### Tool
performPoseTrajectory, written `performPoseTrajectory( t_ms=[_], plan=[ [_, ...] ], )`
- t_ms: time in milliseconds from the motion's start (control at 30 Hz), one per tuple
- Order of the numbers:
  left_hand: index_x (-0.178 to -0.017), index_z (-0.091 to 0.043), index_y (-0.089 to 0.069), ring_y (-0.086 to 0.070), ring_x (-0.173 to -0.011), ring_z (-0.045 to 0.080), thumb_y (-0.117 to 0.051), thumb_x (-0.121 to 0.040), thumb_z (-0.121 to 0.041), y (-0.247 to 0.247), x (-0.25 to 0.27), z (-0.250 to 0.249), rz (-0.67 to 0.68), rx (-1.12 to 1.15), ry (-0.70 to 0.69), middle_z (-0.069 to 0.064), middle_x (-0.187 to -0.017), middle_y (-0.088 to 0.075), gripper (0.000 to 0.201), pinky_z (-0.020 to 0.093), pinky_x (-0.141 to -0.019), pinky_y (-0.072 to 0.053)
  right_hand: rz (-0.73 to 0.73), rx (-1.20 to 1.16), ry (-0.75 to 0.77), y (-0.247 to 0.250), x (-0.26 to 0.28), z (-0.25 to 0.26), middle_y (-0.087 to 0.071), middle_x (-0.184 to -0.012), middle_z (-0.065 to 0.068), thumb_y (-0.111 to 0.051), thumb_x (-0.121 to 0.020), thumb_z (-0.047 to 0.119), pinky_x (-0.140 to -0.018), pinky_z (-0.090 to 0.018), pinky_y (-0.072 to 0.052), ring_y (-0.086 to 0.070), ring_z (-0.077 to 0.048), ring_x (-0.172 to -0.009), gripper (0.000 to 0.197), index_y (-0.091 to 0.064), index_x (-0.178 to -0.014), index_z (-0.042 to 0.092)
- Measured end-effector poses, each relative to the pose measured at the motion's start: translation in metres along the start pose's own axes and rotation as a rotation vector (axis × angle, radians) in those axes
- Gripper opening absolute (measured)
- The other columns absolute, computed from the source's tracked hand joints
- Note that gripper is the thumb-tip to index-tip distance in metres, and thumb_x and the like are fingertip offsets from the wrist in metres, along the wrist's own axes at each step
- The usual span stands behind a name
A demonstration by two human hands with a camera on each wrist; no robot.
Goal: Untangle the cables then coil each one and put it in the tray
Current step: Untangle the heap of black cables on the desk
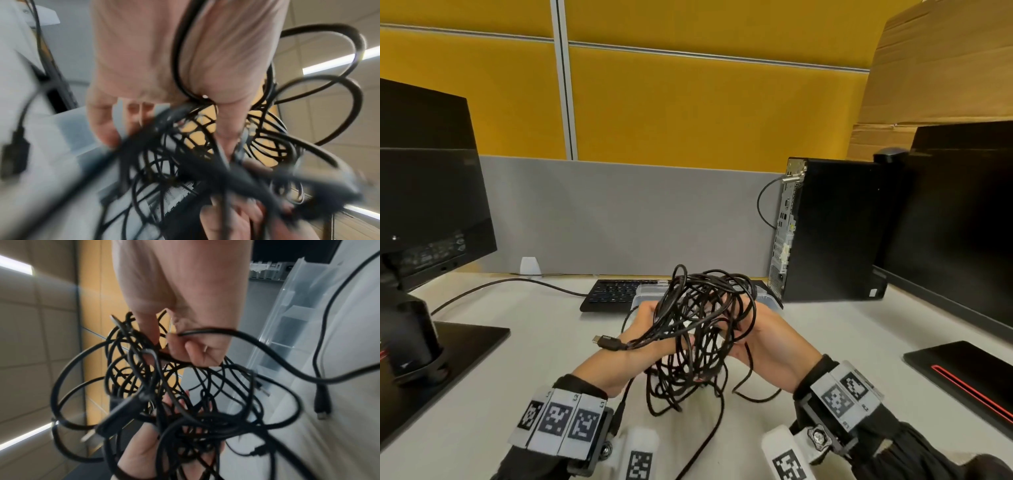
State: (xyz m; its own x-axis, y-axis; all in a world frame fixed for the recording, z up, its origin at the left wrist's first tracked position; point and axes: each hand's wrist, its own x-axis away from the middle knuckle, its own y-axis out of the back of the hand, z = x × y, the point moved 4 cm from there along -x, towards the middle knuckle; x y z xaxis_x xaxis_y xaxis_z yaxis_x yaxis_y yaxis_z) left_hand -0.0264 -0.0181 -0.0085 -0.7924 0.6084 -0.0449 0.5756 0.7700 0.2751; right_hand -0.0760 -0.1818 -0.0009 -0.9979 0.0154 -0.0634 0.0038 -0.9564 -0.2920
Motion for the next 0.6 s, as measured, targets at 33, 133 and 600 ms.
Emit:
performPoseTrajectory(
  t_ms=[33,133,600],
  plan=[
    [-0.115,-0.036,-0.041,-0.049,-0.105,-0.01,-0.073,-0.055,-0.049,0.002,0.002,-0.004,0.007,0.001,-0.036,-0.013,-0.116,-0.053,0.069,0.014,-0.09,-0.043,-0.024,-0.005,0.024,0.0,0.0,0.002,-0.053,-0.084,-0.01,-0.051,-0.095,0.022,-0.067,-0.023,-0.047,-0.05,-0.02,-0.073,0.024,-0.057,-0.111,0.005],
    [-0.1,-0.044,-0.043,-0.044,-0.119,0.007,-0.084,-0.041,-0.053,0.015,0.0,-0.005,-0.09,-0.05,-0.103,-0.002,-0.126,-0.045,0.072,0.034,-0.1,-0.042,-0.085,0.0,0.071,0.003,0.003,0.008,-0.034,-0.067,0.002,-0.038,-0.098,0.017,-0.051,-0.018,-0.032,-0.033,-0.005,-0.053,0.013,-0.051,-0.096,0.016],
    [-0.108,-0.018,-0.062,-0.064,-0.099,0.011,-0.07,-0.065,-0.017,0.052,0.011,-0.026,-0.145,0.099,-0.292,0.002,-0.104,-0.07,0.044,0.013,-0.077,-0.048,-0.325,0.073,0.152,0.028,0.008,0.005,-0.049,-0.055,0.011,-0.043,-0.098,0.018,-0.047,-0.016,-0.035,-0.042,-0.002,-0.047,0.02,-0.061,-0.093,0.015]
  ],
)
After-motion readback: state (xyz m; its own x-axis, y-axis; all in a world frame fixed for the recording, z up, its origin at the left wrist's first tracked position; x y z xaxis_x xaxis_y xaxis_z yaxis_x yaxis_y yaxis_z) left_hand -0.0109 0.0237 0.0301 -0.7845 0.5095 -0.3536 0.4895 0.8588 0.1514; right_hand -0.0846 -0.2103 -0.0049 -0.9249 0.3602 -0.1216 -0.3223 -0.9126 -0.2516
